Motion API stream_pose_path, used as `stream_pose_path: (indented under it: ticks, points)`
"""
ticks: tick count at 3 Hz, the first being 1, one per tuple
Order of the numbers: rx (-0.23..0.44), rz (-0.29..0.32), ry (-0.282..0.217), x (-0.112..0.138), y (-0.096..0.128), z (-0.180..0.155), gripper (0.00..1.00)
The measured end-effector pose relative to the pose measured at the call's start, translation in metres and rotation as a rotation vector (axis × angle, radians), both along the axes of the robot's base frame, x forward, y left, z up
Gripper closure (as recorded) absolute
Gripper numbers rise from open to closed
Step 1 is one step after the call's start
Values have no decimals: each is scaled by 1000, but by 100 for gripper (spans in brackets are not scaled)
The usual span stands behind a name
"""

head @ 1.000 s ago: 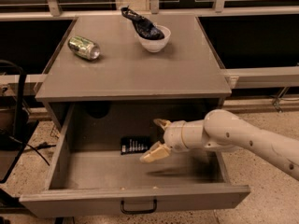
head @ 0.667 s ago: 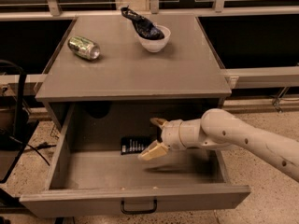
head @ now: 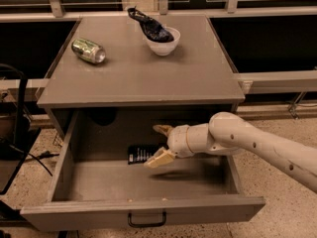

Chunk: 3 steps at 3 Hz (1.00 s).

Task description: Pick rxbar blueberry from top drawer and place on counter

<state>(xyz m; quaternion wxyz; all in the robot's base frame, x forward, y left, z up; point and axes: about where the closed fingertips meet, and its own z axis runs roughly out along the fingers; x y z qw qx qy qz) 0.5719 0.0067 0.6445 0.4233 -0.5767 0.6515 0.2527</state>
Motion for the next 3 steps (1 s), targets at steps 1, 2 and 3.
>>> stream_pose_path:
  ticks: [1,2,3]
  points:
    - [-6,32,-4,0,4,-3,27]
    - [-14,54,-1,0,8,-7,28]
    - [-32,67,6,0,11,-14,31]
